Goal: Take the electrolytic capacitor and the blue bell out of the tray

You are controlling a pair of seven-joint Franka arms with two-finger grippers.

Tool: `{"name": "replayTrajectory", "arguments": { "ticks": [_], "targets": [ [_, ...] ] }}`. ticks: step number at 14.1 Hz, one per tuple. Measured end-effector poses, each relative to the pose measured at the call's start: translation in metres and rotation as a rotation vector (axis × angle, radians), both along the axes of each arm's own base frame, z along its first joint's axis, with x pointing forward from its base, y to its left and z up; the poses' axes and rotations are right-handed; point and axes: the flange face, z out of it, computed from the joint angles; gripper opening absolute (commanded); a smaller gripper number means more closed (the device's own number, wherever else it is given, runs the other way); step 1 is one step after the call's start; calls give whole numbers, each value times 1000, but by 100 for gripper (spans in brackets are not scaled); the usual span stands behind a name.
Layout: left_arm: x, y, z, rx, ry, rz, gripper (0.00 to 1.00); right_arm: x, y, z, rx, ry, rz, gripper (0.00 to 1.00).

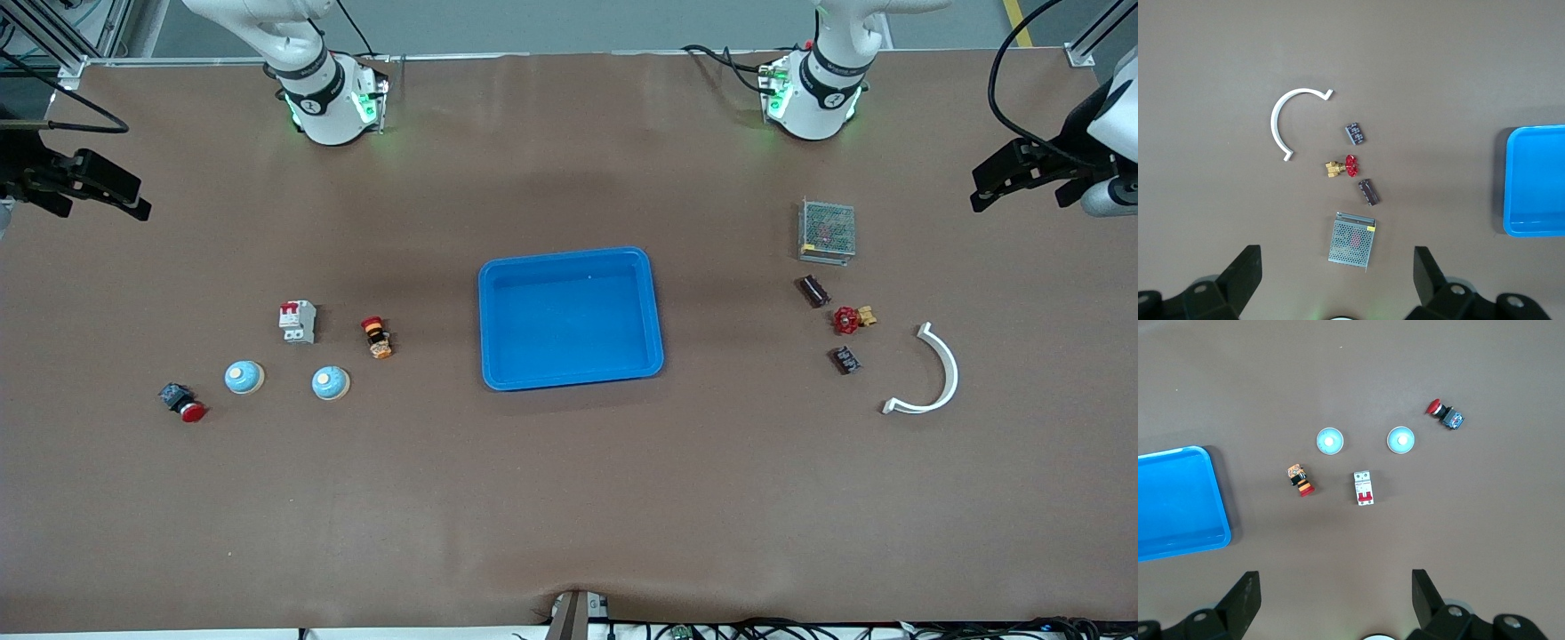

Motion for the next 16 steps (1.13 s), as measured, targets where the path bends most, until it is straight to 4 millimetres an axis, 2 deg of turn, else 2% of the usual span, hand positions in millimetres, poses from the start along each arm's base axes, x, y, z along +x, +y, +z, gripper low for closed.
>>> {"name": "replayTrajectory", "arguments": {
  "ticks": [4,8,16],
  "targets": [
    [-9,-4,-1,-2,-18,-8,100,0,0,0,0,0,0,100],
    [-11,-20,-5,1,-12,-37,100,0,-1,0,0,0,-1,100],
    [-8,-21,-7,0,-19,-39,100,0,-2,0,0,0,-4,100]
  ]
}}
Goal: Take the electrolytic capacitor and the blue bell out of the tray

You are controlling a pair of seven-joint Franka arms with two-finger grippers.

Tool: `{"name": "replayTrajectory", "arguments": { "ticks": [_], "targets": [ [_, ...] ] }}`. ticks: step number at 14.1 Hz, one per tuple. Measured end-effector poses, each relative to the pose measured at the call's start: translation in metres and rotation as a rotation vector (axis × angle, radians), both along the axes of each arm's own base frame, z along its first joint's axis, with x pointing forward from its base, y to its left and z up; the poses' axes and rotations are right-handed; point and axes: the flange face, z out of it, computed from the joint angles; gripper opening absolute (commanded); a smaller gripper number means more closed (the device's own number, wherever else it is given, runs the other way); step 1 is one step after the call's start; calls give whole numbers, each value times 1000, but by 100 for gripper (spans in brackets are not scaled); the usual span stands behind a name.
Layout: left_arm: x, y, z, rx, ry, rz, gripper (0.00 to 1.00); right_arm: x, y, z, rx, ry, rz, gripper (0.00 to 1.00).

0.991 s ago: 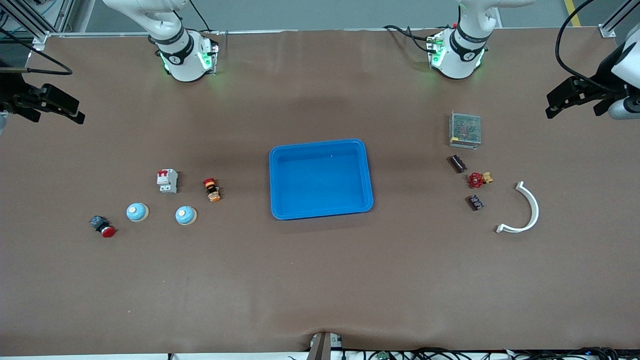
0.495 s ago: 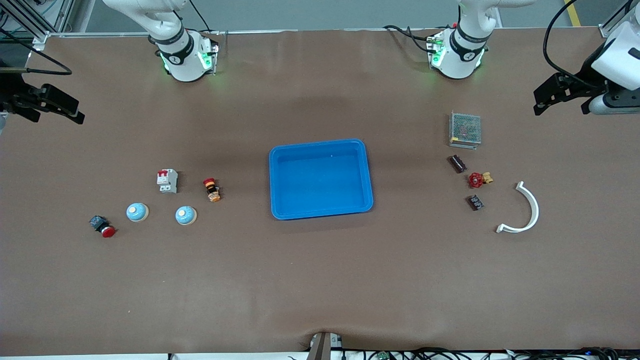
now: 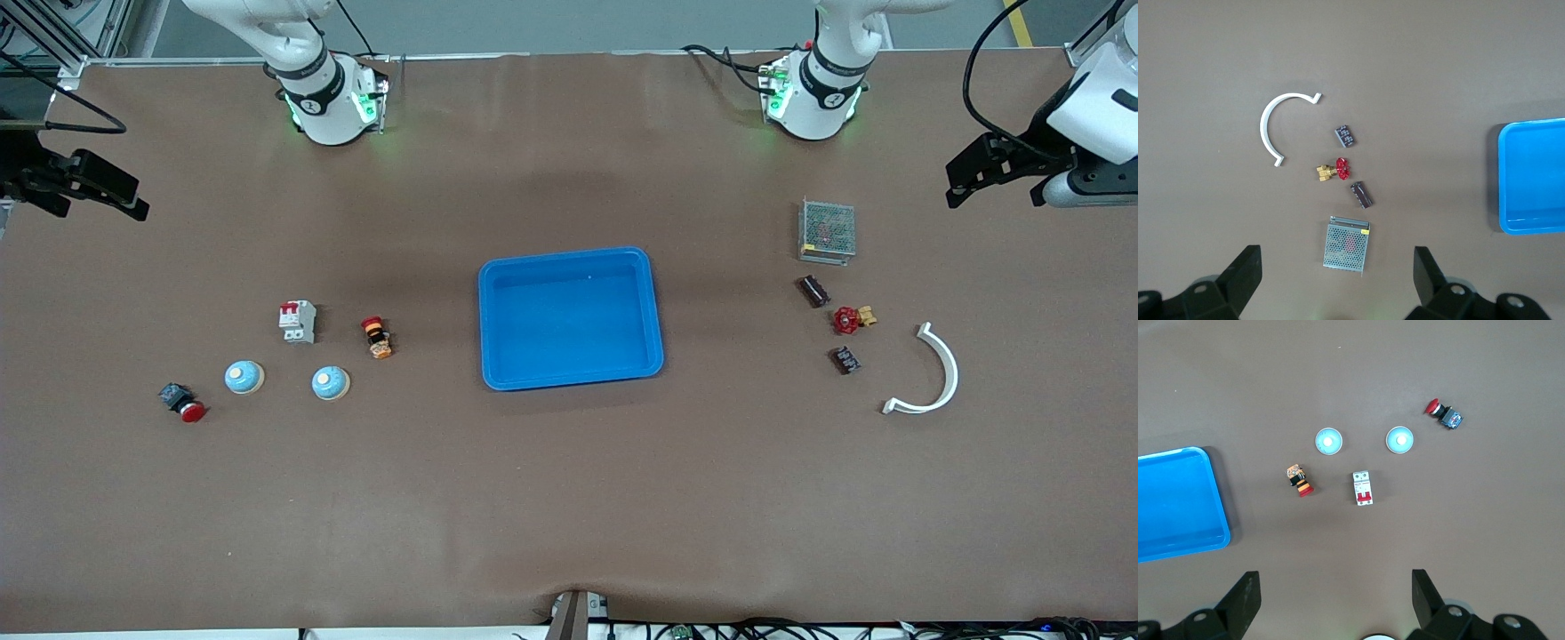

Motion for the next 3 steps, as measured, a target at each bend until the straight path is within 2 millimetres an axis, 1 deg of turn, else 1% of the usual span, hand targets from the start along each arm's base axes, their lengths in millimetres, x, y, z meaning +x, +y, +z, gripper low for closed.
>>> {"name": "replayTrajectory", "arguments": {
  "ticks": [3],
  "targets": [
    [1,-2,1,0,-3,-4,100,0,-1,0,0,0,-1,100]
  ]
}}
